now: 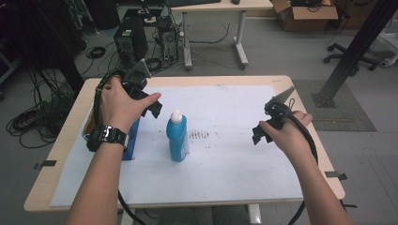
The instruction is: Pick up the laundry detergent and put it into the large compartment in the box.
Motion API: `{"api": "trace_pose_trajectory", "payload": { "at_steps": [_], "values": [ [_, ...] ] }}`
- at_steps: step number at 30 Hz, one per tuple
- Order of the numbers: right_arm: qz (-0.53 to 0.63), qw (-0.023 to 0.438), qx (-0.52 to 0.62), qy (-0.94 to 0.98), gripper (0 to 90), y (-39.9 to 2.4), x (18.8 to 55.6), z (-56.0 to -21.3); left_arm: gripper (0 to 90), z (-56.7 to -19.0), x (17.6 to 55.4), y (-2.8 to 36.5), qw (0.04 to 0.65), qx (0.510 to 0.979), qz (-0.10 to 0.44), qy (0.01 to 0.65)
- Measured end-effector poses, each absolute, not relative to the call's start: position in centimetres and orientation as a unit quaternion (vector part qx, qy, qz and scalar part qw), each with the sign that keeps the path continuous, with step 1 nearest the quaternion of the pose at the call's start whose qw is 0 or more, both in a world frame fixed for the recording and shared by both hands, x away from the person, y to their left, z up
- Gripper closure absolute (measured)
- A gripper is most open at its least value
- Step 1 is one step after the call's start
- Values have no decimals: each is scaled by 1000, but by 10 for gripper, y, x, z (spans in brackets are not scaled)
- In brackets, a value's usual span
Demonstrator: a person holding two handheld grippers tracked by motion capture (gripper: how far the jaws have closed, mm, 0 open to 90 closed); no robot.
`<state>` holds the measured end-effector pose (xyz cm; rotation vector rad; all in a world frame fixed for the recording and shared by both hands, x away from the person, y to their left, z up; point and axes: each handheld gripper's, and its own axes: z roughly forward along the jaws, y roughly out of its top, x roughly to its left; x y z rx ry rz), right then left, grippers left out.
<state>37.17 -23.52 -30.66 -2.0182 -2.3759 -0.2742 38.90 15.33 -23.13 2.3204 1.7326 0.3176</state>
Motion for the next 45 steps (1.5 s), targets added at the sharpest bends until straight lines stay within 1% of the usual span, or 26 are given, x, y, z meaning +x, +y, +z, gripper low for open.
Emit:
{"api": "trace_pose_trajectory", "payload": {
  "at_steps": [18, 30, 45],
  "values": [
    [-90, 8, -643, -760, 53, -237, 371, -308, 33, -210, 388, 138, 115, 792, 103, 590],
    [-94, 10, -645, -758, 52, -244, 369, -309, 33, -194, 384, 108, 117, 787, 97, 598],
    [-102, 10, -647, -755, 51, -252, 363, -308, 33, -198, 380, 74, 119, 786, 90, 600]
  ]
}}
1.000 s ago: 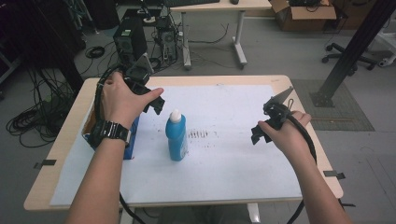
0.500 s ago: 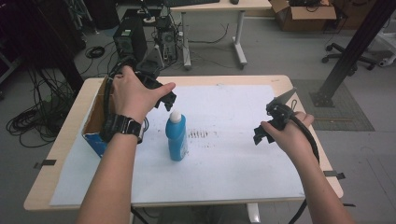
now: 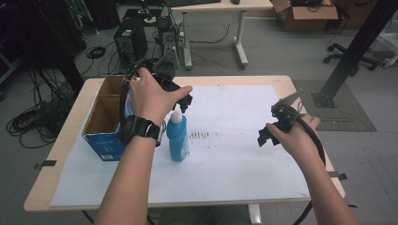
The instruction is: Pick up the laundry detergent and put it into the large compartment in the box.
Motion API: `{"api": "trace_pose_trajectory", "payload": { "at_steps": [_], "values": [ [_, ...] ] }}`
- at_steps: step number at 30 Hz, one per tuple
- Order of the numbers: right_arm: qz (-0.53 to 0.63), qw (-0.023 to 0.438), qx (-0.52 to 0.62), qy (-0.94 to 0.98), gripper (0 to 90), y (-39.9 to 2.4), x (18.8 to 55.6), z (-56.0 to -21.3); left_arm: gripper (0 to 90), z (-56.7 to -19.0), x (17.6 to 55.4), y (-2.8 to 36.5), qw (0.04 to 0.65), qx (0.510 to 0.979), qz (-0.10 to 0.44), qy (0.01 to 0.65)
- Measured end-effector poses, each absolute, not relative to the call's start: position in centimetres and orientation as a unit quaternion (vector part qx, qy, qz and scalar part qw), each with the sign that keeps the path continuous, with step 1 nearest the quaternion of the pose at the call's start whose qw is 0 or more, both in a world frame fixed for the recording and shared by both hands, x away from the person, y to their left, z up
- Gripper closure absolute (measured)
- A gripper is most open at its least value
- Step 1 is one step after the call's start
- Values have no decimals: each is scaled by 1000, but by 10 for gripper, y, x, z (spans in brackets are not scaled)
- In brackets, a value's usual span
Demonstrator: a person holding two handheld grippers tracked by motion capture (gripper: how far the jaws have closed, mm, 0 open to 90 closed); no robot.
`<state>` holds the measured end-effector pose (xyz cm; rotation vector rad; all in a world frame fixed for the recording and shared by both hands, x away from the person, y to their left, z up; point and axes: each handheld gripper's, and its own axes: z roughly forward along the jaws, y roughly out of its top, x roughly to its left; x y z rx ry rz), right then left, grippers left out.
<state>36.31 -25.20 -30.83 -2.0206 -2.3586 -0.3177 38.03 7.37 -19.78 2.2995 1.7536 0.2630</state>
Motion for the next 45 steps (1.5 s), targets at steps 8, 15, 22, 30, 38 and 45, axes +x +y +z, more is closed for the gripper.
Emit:
{"api": "trace_pose_trajectory", "payload": {
  "at_steps": [8, 15, 22, 30, 38, 45],
  "values": [
    [-104, 13, -648, -754, 50, -256, 361, -313, 34, -208, 380, 62, 113, 784, 84, 604],
    [-103, 15, -649, -754, 49, -258, 361, -316, 33, -218, 382, 59, 104, 784, 78, 607],
    [-102, 17, -650, -753, 49, -259, 361, -319, 36, -232, 386, 55, 90, 783, 70, 611],
    [-103, 21, -651, -752, 48, -260, 362, -323, 36, -245, 390, 52, 77, 783, 65, 614],
    [-100, 20, -646, -756, 48, -260, 363, -328, 37, -255, 394, 53, 72, 782, 60, 616],
    [-99, 22, -648, -755, 48, -262, 364, -331, 37, -267, 397, 49, 61, 784, 55, 615]
  ]
}}
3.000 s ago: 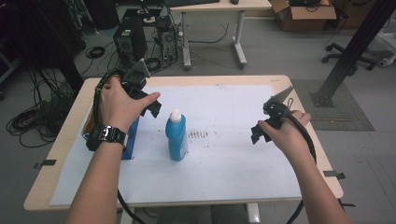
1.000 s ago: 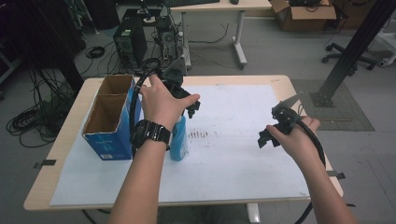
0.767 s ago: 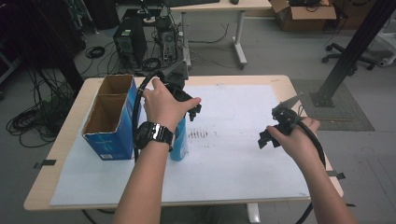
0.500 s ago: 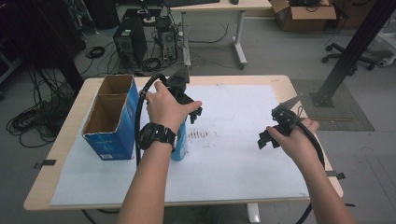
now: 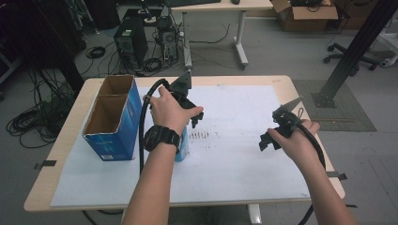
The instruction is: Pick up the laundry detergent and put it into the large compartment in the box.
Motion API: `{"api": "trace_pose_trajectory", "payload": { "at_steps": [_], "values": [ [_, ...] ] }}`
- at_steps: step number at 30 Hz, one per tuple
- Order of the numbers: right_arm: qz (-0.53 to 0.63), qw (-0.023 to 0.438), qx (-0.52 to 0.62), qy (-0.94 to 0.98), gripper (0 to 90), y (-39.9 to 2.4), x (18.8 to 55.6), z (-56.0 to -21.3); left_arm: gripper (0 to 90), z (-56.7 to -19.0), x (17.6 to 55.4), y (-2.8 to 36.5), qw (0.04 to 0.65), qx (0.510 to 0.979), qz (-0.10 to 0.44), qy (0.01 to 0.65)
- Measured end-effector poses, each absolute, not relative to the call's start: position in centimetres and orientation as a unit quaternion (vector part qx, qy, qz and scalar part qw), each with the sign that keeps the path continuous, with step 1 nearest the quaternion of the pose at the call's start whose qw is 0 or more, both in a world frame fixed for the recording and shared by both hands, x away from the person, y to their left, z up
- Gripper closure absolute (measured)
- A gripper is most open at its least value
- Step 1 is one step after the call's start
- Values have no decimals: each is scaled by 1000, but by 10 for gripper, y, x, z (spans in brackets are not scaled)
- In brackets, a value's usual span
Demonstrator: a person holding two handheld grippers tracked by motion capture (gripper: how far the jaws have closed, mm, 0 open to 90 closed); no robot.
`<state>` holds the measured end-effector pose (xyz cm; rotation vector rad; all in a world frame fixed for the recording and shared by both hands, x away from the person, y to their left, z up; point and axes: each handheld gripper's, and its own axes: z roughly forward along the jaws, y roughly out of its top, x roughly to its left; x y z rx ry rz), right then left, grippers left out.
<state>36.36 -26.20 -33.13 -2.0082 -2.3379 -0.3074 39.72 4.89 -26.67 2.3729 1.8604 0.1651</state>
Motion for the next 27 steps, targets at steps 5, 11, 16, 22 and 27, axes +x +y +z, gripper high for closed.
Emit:
{"api": "trace_pose_trajectory", "payload": {
  "at_steps": [5, 11, 16, 22, 27],
  "values": [
    [-99, 23, -648, -755, 48, -264, 363, -334, 41, -274, 399, 48, 57, 783, 51, 617],
    [-97, 24, -649, -754, 48, -265, 364, -338, 50, -279, 401, 48, 49, 780, 55, 621],
    [-95, 26, -648, -755, 48, -265, 365, -341, 59, -284, 402, 49, 42, 779, 56, 623],
    [-94, 28, -648, -755, 48, -265, 365, -343, 84, -286, 403, 48, 40, 777, 55, 626],
    [-93, 29, -648, -755, 49, -265, 365, -345, 100, -289, 403, 47, 34, 778, 55, 625]
  ]
}}
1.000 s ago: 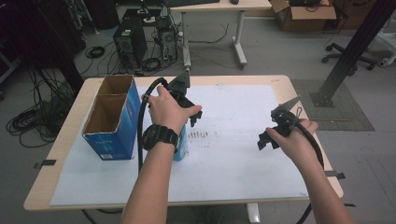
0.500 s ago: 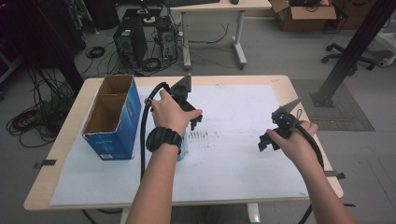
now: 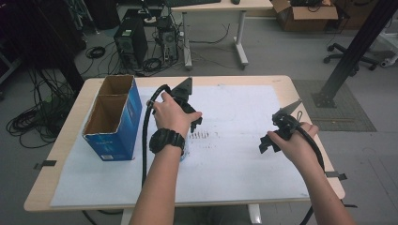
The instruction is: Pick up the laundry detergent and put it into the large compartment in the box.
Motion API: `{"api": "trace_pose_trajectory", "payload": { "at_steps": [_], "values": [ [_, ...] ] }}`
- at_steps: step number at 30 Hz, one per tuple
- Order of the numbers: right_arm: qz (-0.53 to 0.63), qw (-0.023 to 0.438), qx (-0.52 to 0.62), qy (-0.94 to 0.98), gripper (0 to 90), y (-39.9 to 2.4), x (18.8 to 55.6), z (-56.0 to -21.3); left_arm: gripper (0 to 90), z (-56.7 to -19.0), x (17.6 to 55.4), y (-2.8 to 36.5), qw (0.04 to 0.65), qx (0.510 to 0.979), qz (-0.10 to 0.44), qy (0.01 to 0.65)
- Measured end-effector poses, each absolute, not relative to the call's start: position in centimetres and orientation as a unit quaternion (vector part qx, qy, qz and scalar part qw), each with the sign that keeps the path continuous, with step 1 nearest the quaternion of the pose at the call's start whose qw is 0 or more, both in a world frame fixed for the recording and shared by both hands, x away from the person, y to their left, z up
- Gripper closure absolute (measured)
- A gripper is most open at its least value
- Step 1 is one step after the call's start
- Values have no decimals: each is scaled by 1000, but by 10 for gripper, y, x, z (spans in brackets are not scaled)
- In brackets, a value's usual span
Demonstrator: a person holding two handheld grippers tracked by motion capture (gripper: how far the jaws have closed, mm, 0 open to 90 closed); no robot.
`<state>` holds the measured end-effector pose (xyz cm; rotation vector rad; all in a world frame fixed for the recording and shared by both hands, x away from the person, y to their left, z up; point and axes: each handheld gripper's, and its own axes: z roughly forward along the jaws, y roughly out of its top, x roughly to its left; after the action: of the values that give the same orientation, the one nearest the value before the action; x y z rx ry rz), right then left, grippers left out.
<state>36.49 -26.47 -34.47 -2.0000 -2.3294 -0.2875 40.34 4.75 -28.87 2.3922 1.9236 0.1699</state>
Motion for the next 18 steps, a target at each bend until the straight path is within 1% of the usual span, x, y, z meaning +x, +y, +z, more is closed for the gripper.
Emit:
{"api": "trace_pose_trajectory", "payload": {
  "at_steps": [18],
  "values": [
    [-90, 30, -647, -756, 49, -266, 365, -348, 212, -291, 404, 47, 24, 774, 56, 630]
  ]
}}
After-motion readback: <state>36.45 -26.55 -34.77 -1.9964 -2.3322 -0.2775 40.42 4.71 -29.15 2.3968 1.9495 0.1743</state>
